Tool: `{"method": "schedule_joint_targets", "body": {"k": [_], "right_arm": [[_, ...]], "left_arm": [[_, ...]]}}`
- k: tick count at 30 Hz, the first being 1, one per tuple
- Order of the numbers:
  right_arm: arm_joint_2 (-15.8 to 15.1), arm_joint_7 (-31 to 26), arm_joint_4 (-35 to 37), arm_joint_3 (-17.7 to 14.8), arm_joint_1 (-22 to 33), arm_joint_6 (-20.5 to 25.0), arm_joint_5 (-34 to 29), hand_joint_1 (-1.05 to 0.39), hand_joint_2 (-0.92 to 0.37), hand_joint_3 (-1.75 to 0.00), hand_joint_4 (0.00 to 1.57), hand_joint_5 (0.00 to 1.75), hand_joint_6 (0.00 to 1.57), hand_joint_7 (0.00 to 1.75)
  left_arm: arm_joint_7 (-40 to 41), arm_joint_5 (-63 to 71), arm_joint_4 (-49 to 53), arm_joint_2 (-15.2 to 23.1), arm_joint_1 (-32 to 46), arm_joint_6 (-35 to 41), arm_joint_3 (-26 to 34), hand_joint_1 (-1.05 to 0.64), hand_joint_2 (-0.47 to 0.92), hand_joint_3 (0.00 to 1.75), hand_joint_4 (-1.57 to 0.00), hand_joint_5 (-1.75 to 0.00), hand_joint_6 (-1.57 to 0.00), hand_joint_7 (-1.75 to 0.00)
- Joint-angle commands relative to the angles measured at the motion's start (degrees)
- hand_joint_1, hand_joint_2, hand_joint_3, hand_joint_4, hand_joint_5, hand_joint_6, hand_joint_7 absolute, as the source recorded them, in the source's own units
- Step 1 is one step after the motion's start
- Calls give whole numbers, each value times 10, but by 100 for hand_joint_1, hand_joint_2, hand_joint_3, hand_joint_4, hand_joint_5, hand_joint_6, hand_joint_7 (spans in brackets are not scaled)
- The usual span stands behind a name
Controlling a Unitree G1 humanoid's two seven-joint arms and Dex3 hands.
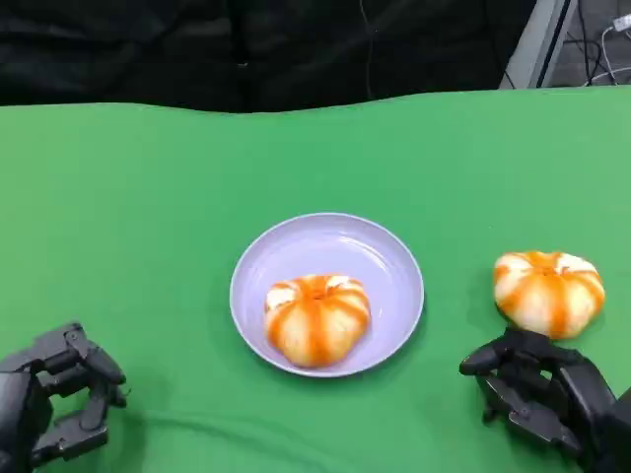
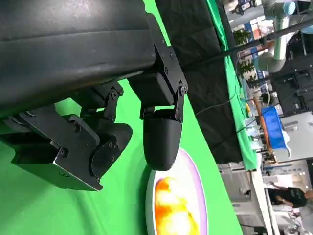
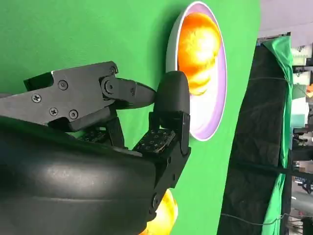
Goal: Grasp the bread from the table and place it into the plate.
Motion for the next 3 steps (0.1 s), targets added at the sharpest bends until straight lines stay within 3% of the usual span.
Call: {"method": "schedule_joint_targets", "body": {"k": [1,3], "right_arm": [[-9,-2,4,-5,11,15,4,-27,-92,-44,64,175,75,104],[-9,-2,3,-5,11,16,4,-27,-92,-43,63,174,75,104]], "left_arm": [[2,-4,-5,12,6,-6,-2,11,58,115,-94,-162,-90,-140],[1,-5,-5,12,6,-6,-3,11,59,114,-94,-162,-90,-140]]}}
